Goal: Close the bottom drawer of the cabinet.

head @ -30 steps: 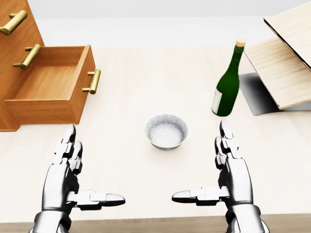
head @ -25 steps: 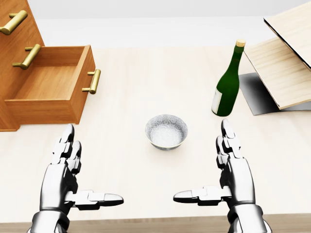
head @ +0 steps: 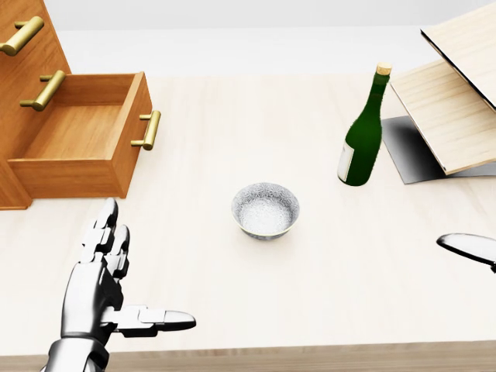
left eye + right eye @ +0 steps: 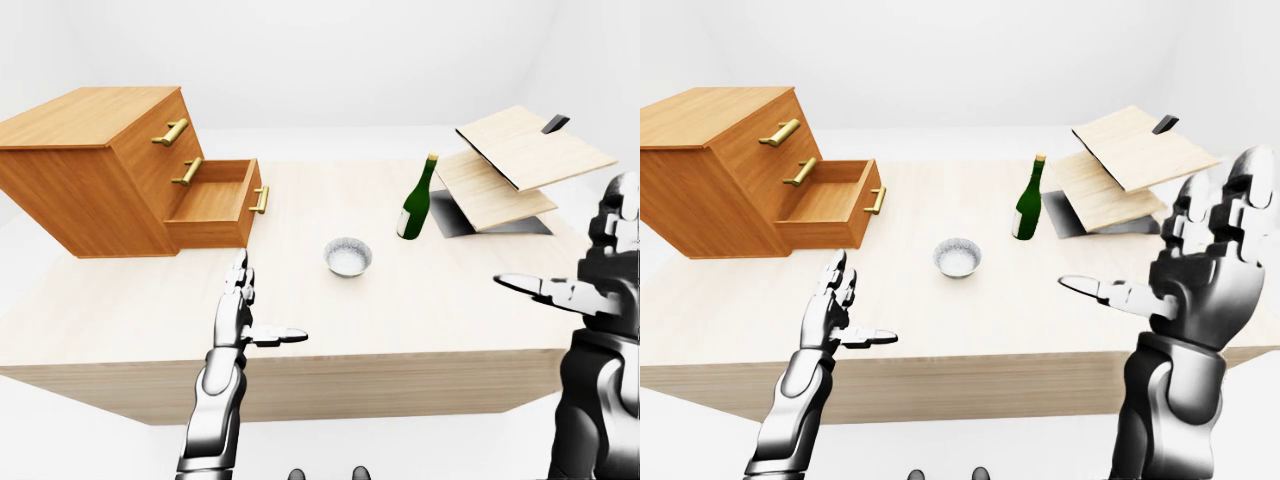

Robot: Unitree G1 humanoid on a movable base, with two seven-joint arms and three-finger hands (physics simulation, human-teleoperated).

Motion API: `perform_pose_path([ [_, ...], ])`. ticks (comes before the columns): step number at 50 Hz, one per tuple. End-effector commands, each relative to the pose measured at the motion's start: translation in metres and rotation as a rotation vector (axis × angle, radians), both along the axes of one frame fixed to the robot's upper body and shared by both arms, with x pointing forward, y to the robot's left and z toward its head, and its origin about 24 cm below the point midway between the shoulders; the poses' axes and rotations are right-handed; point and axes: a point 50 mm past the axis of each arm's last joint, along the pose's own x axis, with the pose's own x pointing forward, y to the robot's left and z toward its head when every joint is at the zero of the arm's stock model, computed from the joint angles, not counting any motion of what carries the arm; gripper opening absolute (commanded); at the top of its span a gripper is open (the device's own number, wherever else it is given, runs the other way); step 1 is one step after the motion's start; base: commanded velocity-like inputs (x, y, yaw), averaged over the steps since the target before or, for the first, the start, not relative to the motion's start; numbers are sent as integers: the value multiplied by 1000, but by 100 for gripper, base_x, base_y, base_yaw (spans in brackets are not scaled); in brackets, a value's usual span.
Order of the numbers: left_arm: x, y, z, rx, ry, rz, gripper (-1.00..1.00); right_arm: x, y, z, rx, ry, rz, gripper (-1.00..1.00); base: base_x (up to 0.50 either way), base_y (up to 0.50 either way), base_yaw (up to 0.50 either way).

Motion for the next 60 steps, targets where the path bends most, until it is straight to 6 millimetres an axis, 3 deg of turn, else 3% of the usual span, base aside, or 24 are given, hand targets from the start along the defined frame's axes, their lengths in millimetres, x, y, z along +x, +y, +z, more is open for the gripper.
perform_pose_path([
  [1,-1,0,1,-2,-3,-3,100,-69,-25,68,-15,-396,-139,100,0,0,0],
  [8,-2,-3,3,1,-3,-12,100,-77,-33,72,37,-423,-156,100,0,0,0],
  [23,-3,-4,2,-3,1,-18,100,-76,-29,73,26,-420,-141,100,1,0,0],
  [60,-2,-3,2,-1,4,-14,100,-74,-25,73,12,-418,-120,100,25,0,0],
])
